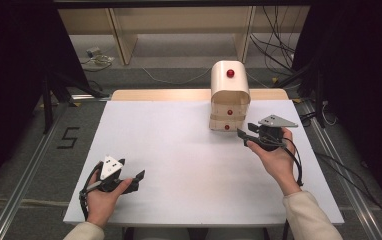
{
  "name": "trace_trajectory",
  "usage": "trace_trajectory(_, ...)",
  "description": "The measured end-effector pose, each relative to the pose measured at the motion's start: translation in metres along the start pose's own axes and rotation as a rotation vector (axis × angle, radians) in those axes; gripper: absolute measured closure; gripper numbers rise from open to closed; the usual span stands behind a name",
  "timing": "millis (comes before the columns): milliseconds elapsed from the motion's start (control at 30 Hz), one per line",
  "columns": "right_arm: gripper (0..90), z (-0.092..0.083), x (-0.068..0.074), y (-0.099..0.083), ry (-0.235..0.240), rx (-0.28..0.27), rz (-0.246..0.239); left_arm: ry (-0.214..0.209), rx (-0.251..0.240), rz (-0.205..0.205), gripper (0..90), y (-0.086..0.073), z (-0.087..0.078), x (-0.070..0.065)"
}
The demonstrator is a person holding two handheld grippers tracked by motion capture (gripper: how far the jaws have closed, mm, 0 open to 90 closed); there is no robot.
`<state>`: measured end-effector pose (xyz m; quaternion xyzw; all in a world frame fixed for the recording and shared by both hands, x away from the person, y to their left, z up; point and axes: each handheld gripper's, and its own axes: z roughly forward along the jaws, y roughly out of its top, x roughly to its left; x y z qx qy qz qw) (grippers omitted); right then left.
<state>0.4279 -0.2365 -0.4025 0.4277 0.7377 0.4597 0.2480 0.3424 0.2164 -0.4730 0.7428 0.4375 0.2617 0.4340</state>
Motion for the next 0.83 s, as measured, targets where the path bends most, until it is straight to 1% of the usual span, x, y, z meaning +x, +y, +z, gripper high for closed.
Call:
trace_trajectory(133,45.2,-0.005,0.001,-0.007,0.013,0.000,-0.006,0.000,0.000,0.001,17.0,0.000,0.000,0.000)
trace_trajectory(233,41.7,-0.009,0.002,-0.011,0.020,-0.001,-0.001,0.001,-0.003,-0.004,16.9,0.000,0.000,0.000)
trace_trajectory(333,39.2,-0.013,0.004,-0.015,0.039,-0.014,-0.002,-0.001,0.000,0.001,17.0,0.000,0.000,0.000)
trace_trajectory(367,38.2,-0.014,0.004,-0.017,0.040,-0.018,-0.010,-0.001,0.002,0.001,17.0,0.000,0.000,0.000)
trace_trajectory(400,37.8,-0.016,0.005,-0.018,0.042,-0.017,-0.002,0.000,0.001,0.001,17.0,0.000,0.000,0.000)
trace_trajectory(467,37.1,-0.018,0.006,-0.020,0.054,-0.023,-0.004,0.000,0.001,0.001,16.9,0.000,0.000,0.000)
trace_trajectory(833,34.6,-0.025,0.010,-0.025,0.065,-0.036,-0.005,0.002,0.001,-0.005,16.8,0.000,0.001,0.000)
